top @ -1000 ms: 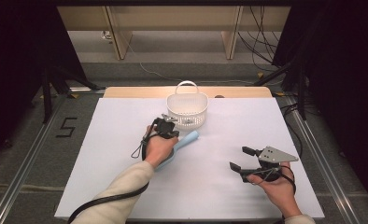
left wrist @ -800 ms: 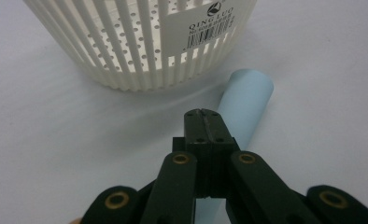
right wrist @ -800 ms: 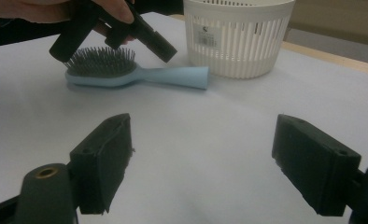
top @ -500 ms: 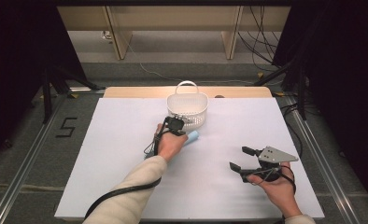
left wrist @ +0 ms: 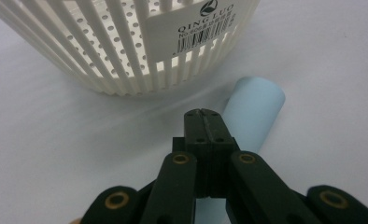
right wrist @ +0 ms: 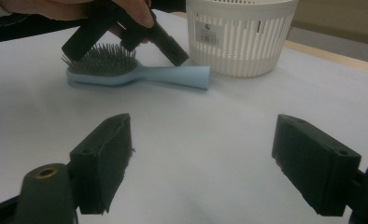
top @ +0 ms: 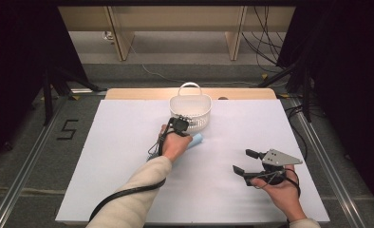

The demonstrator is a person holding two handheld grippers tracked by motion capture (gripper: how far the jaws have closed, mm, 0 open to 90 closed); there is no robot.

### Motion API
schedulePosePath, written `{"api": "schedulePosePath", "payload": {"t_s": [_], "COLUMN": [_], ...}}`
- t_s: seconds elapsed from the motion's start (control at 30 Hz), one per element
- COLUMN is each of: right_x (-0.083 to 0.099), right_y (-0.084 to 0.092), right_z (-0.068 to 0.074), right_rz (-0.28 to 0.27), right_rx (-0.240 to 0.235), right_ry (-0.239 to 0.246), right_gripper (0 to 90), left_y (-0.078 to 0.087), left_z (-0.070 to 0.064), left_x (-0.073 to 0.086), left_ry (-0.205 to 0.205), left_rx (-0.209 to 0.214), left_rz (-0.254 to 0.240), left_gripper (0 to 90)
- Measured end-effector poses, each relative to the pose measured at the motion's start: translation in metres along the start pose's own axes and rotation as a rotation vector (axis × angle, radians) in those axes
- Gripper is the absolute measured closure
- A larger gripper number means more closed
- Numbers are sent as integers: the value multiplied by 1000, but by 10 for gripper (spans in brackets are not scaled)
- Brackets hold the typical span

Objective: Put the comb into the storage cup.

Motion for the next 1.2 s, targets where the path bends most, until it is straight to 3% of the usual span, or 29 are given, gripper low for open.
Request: {"api": "schedulePosePath", "payload": {"t_s": [0.2, 0.63, 1.0, 1.2], "right_x": [0, 0, -1, -1], "right_y": [1, 1, 1, 1], "right_z": [0, 0, 0, 1], "right_rz": [-1, -2, -4, -3], "right_rx": [0, 1, 2, 2], "right_ry": [0, -1, -3, -4], "right_gripper": [211, 211, 211, 211], "left_y": [-1, 3, 3, 8], "left_z": [-2, -16, -23, -29], "left_x": [-1, 10, 30, 36], "left_ry": [-1, -33, -70, -120], "left_rx": [3, 58, 112, 105], "left_rz": [10, 40, 115, 154], "left_gripper": [898, 898, 898, 898]}}
Point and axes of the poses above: each handheld gripper's, and its own axes: y roughly backward along the jaws, x roughly out of its underside, z roughly to its left, the point moved 1 cm from there along -y, roughly forward along the jaws, and after that the axes turned 10 degrees about x, right-handed, at the moved point
